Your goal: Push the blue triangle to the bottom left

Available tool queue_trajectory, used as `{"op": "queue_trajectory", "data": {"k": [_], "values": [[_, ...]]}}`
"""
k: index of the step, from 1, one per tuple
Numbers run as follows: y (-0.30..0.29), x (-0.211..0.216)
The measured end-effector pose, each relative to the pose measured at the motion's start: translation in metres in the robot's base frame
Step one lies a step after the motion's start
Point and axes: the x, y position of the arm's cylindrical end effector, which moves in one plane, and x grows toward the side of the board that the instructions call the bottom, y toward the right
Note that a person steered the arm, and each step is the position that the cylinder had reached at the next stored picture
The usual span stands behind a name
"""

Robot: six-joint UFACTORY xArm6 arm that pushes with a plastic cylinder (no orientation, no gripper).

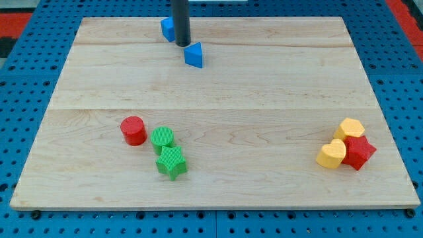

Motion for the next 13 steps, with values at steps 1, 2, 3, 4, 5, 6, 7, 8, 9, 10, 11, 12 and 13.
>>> {"op": "queue_trajectory", "data": {"k": [1, 2, 3, 4, 5, 6, 7, 8, 9, 10, 11, 12, 13], "values": [[-0.009, -0.001], [-0.019, -0.003], [-0.024, -0.003], [-0.016, 0.002], [-0.005, 0.01], [0.012, 0.03], [0.024, 0.041], [0.035, 0.051], [0.045, 0.053], [0.078, 0.038], [0.101, 0.037], [0.116, 0.037], [0.117, 0.038]]}}
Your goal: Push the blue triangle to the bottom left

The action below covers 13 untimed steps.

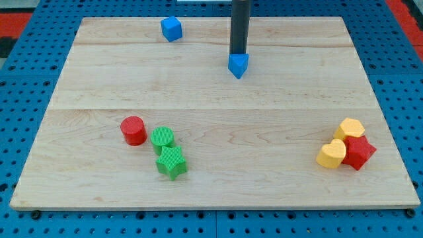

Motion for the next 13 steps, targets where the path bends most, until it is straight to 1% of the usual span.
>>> {"op": "queue_trajectory", "data": {"k": [2, 5, 6, 7, 8, 10, 11, 13], "values": [[-0.004, 0.038], [-0.004, 0.045], [-0.004, 0.063], [-0.004, 0.101], [-0.007, 0.127], [-0.04, 0.139], [-0.027, 0.159], [0.006, 0.169]]}}
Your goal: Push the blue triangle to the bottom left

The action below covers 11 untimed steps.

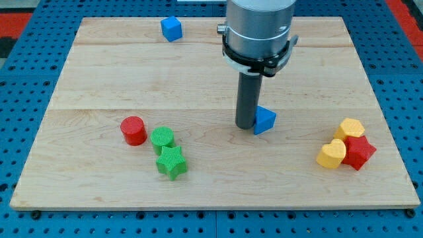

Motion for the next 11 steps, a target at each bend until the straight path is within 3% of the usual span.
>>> {"op": "queue_trajectory", "data": {"k": [7, 11], "values": [[0.021, -0.016], [0.087, -0.024]]}}
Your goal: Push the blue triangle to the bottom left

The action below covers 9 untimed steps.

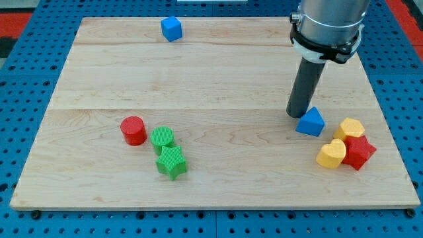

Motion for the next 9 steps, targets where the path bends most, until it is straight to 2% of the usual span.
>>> {"op": "queue_trajectory", "data": {"k": [3, 7, 9], "values": [[0.029, -0.001], [0.017, 0.026], [0.008, 0.022]]}}
